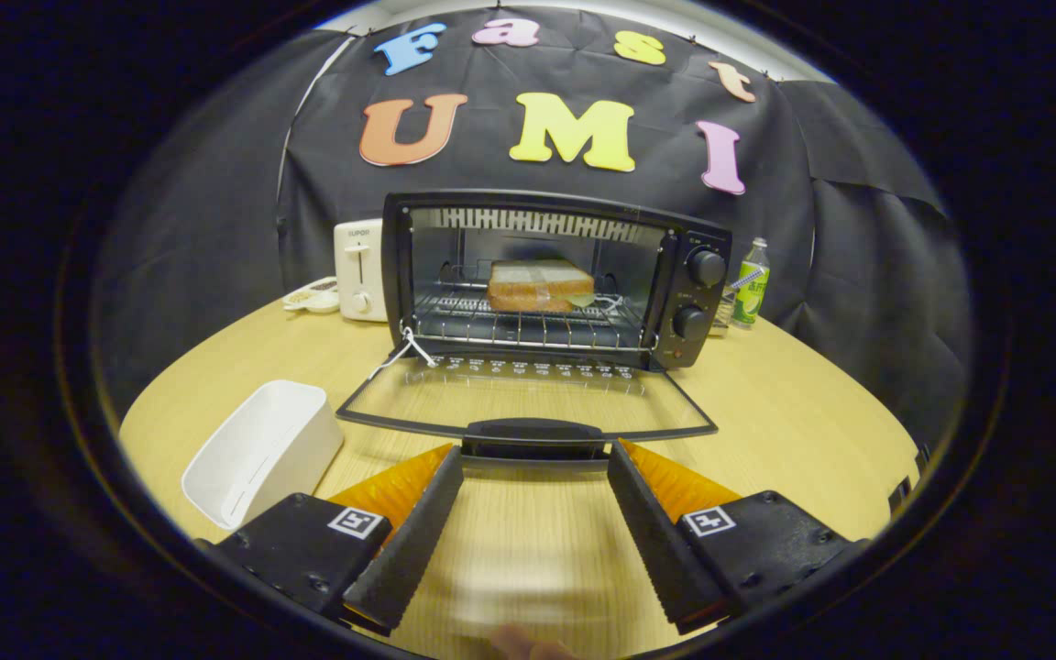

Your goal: Open the toaster oven, put the food inside, and close the toaster oven door.

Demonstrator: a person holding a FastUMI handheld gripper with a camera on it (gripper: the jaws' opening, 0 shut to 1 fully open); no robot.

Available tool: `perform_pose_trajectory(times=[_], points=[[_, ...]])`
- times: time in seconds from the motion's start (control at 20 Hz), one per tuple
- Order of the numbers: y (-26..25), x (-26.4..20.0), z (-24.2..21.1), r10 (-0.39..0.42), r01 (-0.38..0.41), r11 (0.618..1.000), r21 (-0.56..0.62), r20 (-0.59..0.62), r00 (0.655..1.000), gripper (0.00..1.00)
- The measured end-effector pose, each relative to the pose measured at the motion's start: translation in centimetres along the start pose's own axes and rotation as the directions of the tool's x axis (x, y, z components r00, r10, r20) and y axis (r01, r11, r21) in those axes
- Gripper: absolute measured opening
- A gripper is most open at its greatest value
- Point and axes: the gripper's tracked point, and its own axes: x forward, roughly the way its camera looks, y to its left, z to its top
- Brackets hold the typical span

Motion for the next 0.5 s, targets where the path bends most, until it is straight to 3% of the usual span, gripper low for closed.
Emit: perform_pose_trajectory(times=[0.25,0.5], points=[[0.0,0.7,0.0,0.019,-0.018,0.998,0.053,-0.024,1.0,1.0],[0.0,-0.5,2.5,0.001,0.0,1.0,-0.003,0.163,0.987,1.0]])
